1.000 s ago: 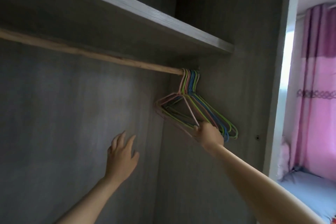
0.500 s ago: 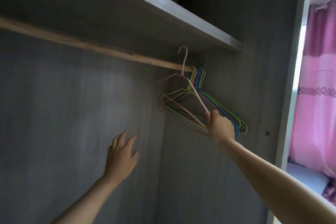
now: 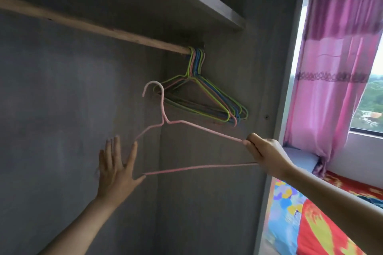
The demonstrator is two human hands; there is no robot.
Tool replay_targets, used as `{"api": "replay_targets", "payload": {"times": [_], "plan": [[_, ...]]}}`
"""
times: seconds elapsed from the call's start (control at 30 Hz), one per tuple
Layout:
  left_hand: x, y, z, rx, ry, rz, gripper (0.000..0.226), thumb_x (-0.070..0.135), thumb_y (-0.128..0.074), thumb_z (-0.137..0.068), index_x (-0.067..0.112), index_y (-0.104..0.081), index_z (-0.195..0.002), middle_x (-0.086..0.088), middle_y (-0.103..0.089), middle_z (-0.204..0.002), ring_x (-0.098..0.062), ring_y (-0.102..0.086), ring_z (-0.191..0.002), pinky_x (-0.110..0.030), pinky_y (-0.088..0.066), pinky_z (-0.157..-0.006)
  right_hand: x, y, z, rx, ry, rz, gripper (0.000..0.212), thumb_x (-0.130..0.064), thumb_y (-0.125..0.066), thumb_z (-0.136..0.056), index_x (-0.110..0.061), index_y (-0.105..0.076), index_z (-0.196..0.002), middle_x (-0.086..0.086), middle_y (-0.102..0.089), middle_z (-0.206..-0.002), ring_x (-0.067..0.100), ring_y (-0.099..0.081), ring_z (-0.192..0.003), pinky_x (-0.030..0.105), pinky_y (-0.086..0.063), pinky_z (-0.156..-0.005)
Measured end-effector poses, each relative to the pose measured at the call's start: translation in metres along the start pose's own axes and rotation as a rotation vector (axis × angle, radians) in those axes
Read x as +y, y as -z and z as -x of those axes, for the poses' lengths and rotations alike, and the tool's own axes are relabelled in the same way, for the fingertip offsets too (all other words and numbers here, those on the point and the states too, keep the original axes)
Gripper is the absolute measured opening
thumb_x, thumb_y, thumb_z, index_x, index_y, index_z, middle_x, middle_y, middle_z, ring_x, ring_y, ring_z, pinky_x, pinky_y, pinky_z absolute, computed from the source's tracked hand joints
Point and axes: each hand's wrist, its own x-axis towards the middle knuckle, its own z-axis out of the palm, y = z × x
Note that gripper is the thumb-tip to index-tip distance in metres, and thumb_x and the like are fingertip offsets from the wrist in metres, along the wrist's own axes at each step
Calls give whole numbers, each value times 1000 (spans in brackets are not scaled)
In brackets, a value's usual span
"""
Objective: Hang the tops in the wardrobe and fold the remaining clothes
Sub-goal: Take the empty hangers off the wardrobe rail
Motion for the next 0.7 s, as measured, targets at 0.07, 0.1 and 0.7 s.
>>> {"api": "replay_targets", "payload": {"times": [0.07, 0.1, 0.7], "plan": [[8, 1, 14, -20, -65, 32, 155, 41, -94, -30, 19, 0, -151, -36, -27, -136, -50, -35, -118, -68, -39, -84, 8, 8, 21, 21, 5, -11, 39, -59, -23, -89, -24, -34, -77, -10, -23, -42, 21, -28, -43, 28, -30, -45], [16, 3, 20, -36, -86, 55, 156, 40, -94, -30, 21, 3, -150, -35, -28, -136, -47, -36, -117, -68, -40, -83, 12, 13, 31, 38, 14, -20, 43, -62, -20, -92, -23, -33, -78, -9, -24, -41, 18, -28, -41, 29, -30, -44], [322, 71, 140, -500, -166, 636, 122, 15, -97, -22, 15, -39, -130, -29, -52, -96, -57, -56, -70, -62, -45, -52, 81, 247, 387, -211, -413, 466, 32, -41, -29, -98, -20, -31, -74, -2, -50, -46, 22, -48, -35, 19, -14, -40]]}}
